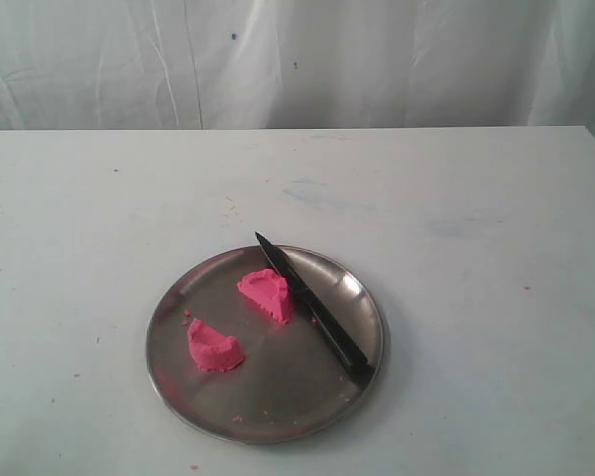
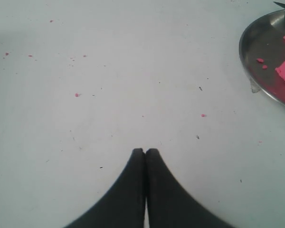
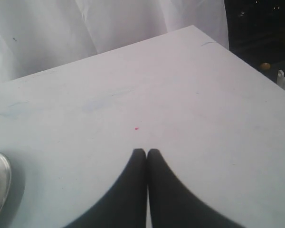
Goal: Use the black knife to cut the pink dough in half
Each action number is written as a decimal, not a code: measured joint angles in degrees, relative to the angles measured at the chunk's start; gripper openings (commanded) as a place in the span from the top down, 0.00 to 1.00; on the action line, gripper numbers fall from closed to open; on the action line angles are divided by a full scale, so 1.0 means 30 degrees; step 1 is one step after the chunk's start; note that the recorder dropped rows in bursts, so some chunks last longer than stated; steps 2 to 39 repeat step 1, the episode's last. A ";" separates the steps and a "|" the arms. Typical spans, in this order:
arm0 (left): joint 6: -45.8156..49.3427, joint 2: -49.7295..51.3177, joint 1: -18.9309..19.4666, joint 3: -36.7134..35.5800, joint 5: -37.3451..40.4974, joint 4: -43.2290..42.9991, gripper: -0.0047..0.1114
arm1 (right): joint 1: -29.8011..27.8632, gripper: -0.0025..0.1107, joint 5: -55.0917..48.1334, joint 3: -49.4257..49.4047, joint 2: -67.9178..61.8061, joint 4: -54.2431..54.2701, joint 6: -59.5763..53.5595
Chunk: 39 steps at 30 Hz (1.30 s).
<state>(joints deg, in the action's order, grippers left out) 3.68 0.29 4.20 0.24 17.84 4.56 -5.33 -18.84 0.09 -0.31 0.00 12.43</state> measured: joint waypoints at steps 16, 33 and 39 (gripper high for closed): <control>0.0000 0.0000 0.0000 0.0000 0.0000 0.0000 0.96 | 0.0000 0.98 0.0000 0.0000 0.0000 0.0000 0.0000; 0.0000 0.0000 0.0000 0.0000 0.0000 0.0000 0.96 | 0.0000 0.98 0.0000 0.0000 0.0000 0.0000 0.0000; 0.0000 0.0000 0.0000 0.0000 0.0000 0.0000 0.96 | 0.0000 0.98 0.0000 0.0000 0.0000 0.0000 0.0000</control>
